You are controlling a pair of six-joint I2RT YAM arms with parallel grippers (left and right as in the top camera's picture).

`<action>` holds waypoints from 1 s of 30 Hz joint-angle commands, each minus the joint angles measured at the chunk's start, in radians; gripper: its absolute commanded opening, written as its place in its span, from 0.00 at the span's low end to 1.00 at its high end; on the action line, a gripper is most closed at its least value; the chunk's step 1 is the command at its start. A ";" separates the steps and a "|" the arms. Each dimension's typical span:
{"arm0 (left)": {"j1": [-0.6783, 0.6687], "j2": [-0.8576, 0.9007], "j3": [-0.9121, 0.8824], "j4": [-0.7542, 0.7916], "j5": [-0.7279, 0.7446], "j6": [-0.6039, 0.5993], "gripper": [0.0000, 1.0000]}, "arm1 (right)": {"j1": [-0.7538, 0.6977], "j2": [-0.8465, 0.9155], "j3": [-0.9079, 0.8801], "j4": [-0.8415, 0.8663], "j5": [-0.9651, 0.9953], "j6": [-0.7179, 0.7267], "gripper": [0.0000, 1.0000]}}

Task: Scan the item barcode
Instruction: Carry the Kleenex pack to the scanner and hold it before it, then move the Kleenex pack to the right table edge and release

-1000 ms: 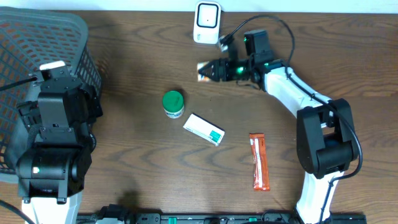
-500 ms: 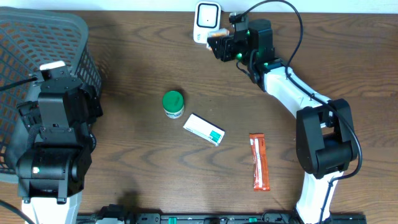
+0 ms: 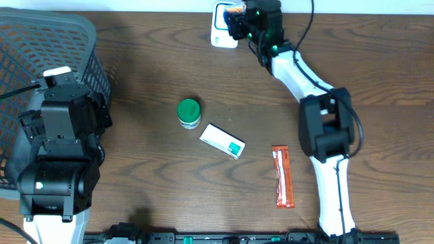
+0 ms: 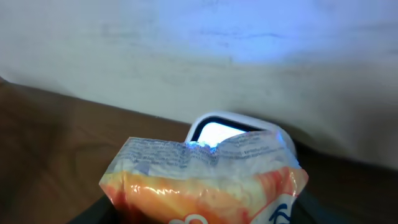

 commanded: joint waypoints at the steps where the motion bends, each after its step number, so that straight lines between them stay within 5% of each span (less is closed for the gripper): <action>1: 0.006 -0.003 -0.007 0.001 -0.008 -0.005 0.96 | 0.043 0.093 0.137 -0.004 0.049 -0.051 0.55; 10: 0.006 -0.003 -0.007 0.001 -0.008 -0.005 0.96 | 0.089 0.145 0.188 -0.028 0.275 -0.150 0.52; 19: 0.006 -0.003 -0.007 0.001 -0.008 -0.006 0.96 | 0.063 0.138 0.208 -0.098 0.305 -0.177 0.51; 30: 0.006 -0.003 -0.007 0.001 -0.008 -0.006 0.96 | 0.049 -0.120 0.284 -0.551 0.372 -0.245 0.47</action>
